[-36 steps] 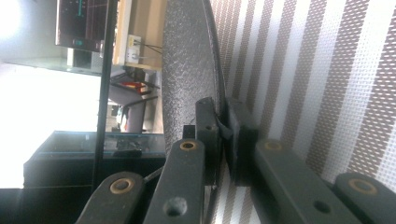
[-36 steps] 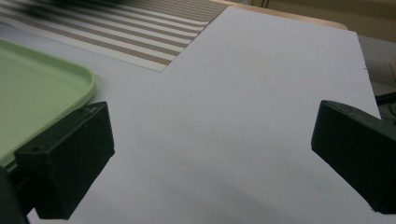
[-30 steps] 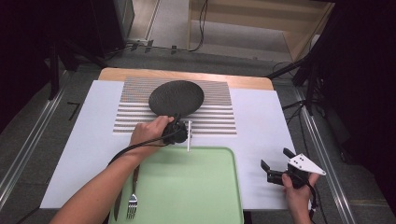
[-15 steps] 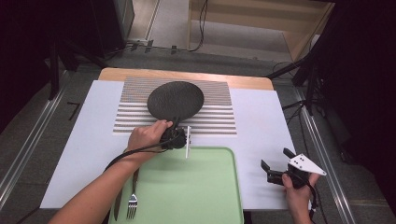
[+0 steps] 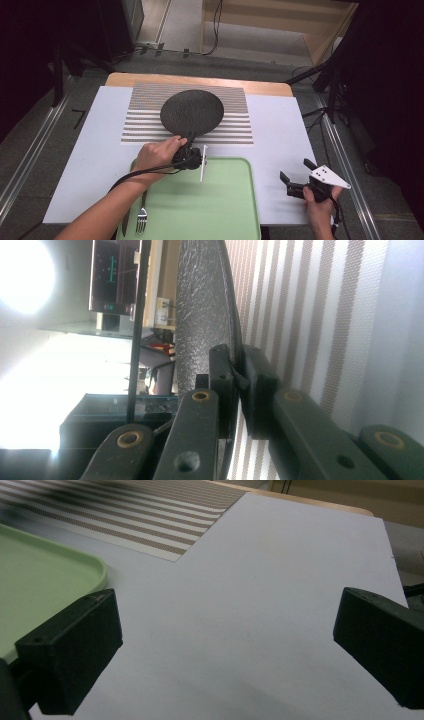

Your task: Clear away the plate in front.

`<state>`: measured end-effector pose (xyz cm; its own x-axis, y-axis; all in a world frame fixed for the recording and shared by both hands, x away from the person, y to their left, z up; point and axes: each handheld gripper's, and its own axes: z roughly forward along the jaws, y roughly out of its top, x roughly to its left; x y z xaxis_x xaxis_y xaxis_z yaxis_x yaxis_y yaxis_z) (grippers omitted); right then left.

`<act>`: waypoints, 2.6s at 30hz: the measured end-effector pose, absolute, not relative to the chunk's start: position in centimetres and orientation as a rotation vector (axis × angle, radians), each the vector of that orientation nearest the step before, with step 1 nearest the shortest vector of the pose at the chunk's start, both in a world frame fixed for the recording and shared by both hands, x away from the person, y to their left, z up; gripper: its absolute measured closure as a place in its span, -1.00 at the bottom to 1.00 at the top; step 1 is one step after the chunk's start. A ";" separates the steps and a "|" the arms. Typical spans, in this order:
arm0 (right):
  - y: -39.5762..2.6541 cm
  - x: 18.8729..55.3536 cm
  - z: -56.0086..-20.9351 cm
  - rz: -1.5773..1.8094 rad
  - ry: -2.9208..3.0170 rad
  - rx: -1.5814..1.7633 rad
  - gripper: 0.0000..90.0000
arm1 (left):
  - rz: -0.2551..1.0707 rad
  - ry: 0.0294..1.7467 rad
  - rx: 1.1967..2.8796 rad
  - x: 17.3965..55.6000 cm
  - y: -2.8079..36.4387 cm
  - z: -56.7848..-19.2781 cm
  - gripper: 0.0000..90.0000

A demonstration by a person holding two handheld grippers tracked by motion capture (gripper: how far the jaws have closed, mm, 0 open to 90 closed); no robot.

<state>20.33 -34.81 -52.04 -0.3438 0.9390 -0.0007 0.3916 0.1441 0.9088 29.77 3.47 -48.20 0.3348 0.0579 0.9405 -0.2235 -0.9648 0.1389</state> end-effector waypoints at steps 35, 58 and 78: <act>-35.2 20.3 -52.0 1.206 1.795 1.308 -1.00 | 1.632 -0.166 2.319 23.8 4.7 -48.2 0.86; -35.2 20.3 -52.0 1.199 1.796 1.311 -1.00 | 1.645 -0.195 2.307 20.3 4.8 -48.9 0.86; -35.2 20.3 -52.0 1.195 1.796 1.312 -1.00 | 1.633 -0.207 2.284 16.6 5.1 -48.6 0.86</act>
